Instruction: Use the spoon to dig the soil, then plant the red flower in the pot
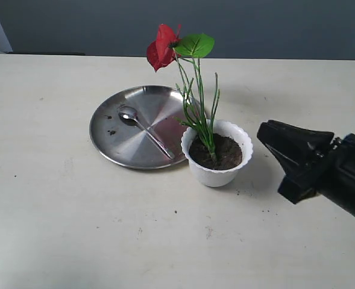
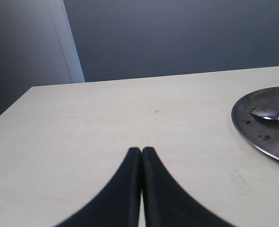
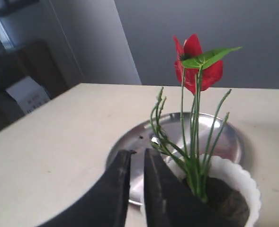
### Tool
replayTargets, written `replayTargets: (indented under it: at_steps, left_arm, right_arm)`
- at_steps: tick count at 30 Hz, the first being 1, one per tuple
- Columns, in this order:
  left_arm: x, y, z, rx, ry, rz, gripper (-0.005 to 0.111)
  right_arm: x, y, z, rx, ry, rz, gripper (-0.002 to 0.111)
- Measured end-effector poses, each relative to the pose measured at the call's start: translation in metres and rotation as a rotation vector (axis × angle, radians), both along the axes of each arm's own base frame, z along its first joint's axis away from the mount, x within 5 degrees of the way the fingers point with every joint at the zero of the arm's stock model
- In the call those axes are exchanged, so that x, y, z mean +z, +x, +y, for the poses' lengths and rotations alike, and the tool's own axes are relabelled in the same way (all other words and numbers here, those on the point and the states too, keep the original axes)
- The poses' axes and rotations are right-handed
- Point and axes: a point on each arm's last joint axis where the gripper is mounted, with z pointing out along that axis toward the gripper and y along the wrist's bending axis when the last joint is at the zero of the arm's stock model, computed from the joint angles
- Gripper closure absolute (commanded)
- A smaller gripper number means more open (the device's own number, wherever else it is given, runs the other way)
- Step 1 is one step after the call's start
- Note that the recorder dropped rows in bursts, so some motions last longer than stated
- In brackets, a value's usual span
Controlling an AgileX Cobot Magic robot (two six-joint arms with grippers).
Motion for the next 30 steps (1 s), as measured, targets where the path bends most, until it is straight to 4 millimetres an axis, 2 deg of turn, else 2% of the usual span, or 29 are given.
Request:
replayTargets:
  at_steps: [4,6,8,15,22,30]
  left_arm:
    - [0.000,0.000,0.000,0.000,0.000,0.000,0.106]
    - [0.000,0.000,0.000,0.000,0.000,0.000,0.106]
    - [0.000,0.000,0.000,0.000,0.000,0.000,0.106]
    - [0.000,0.000,0.000,0.000,0.000,0.000,0.106]
    - [0.000,0.000,0.000,0.000,0.000,0.000,0.106]
    - [0.000,0.000,0.000,0.000,0.000,0.000,0.106]
  right_arm:
    - [0.001,-0.027,-0.016,-0.006,0.228,0.136,0.096]
    - [0.009,-0.033,-0.021,-0.010,0.341,0.185,0.096]
    - [0.016,-0.039,-0.024,0.007,0.389,0.162,0.096]
    - [0.024,-0.050,-0.023,0.093,0.384,0.076,0.096]
    - [0.031,-0.051,-0.025,0.086,0.485,0.089,0.096]
    - [0.048,-0.070,-0.035,0.137,0.521,-0.117,0.096]
